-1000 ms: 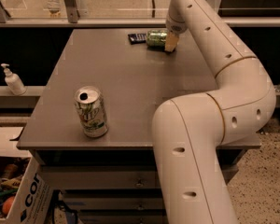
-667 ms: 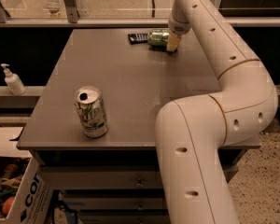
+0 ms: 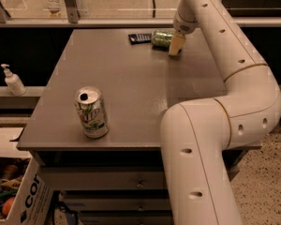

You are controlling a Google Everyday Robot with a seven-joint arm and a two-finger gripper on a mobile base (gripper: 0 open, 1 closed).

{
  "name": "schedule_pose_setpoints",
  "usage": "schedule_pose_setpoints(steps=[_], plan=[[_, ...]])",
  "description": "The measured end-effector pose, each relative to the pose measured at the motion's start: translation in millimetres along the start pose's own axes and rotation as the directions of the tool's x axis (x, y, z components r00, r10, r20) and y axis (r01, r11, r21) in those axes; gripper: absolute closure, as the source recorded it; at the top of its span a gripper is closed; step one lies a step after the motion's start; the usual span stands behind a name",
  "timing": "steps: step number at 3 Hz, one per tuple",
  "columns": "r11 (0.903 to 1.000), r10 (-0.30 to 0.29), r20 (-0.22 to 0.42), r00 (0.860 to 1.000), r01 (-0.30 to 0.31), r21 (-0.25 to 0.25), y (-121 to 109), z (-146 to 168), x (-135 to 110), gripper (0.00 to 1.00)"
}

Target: Move green can near rxbar blueberry

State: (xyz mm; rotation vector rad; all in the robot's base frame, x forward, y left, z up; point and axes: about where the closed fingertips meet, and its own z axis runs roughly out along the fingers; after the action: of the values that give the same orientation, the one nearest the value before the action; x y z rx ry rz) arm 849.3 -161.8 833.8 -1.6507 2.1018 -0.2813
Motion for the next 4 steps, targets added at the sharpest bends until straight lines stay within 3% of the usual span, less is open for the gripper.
schedule_pose_setpoints(steps=[2,3,4], plan=[[0.9999,-0.001,0.039,0.999,0.002,-0.015,3,-9,-1,0.0],[0.9981,0.019,0.145,0.989,-0.01,-0.061,14,-17,-1,0.0],[0.9895,0.059,0.295,0.954,-0.017,-0.143,35,-27,-1,0.0]])
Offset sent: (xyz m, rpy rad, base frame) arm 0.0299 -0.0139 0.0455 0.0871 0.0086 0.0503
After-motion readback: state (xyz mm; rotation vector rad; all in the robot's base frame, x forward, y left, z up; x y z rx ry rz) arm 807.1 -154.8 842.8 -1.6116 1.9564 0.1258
